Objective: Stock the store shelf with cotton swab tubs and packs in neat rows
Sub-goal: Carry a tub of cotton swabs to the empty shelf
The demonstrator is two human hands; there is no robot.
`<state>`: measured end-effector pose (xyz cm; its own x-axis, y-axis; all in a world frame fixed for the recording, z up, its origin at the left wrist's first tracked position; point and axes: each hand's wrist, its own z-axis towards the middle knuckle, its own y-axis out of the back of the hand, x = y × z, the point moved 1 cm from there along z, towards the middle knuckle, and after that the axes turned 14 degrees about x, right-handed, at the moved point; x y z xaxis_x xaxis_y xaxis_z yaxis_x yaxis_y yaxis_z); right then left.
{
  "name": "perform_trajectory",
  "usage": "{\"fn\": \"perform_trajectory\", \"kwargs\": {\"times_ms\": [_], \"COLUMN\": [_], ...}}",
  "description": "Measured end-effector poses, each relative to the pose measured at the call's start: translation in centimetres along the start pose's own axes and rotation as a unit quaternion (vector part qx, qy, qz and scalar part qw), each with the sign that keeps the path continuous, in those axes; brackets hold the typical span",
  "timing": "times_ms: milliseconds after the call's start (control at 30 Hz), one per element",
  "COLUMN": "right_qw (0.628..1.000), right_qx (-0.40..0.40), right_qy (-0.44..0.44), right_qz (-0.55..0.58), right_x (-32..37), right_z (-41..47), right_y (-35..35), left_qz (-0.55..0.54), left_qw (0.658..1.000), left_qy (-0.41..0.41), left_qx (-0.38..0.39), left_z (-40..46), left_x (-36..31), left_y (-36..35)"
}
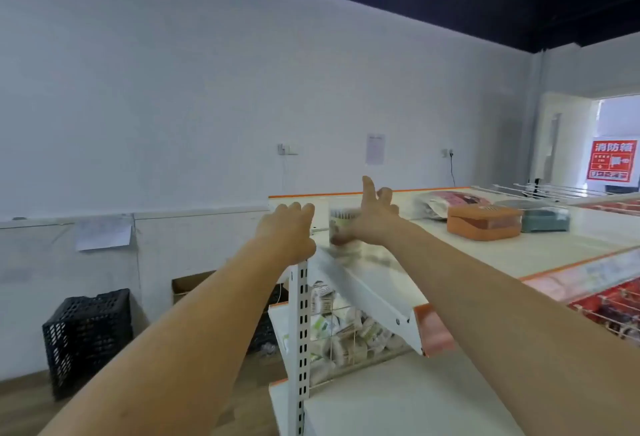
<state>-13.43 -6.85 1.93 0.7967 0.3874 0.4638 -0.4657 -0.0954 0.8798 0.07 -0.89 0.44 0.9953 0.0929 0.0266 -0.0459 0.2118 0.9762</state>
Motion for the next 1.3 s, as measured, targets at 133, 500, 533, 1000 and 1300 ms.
{"fn": "perform_trajectory", "kwargs": {"times_ms": [133, 500, 533, 1000, 1300], "right_qw": [0.997, 0.989, 0.987, 0.963, 0.956], "right_qx": [0.051, 0.010, 0.008, 0.062, 0.139], "right_qy": [0.035, 0.118, 0.129, 0.227, 0.204], "right_qz": [0.055, 0.089, 0.090, 0.134, 0.160], "right_x": [0.3, 0.8, 1.3, 8.8, 10.0], "right_z": [1.1, -0.6, -1.1, -11.9, -16.6], "right_y": [-1.1, 0.0, 0.4, -5.9, -16.2], "left_qz": [0.008, -0.005, -0.004, 0.022, 0.021], "left_qw": [1.000, 0.999, 0.999, 0.991, 0.986], "left_qy": [0.010, 0.045, 0.050, 0.131, 0.155], "left_qx": [0.020, 0.013, -0.001, -0.011, 0.049], "left_z": [0.7, -1.5, -1.8, -13.2, -21.5], "left_x": [-0.2, 2.0, 2.2, 6.3, 11.2], "left_y": [-1.3, -1.4, -1.1, -4.1, -8.9]}}
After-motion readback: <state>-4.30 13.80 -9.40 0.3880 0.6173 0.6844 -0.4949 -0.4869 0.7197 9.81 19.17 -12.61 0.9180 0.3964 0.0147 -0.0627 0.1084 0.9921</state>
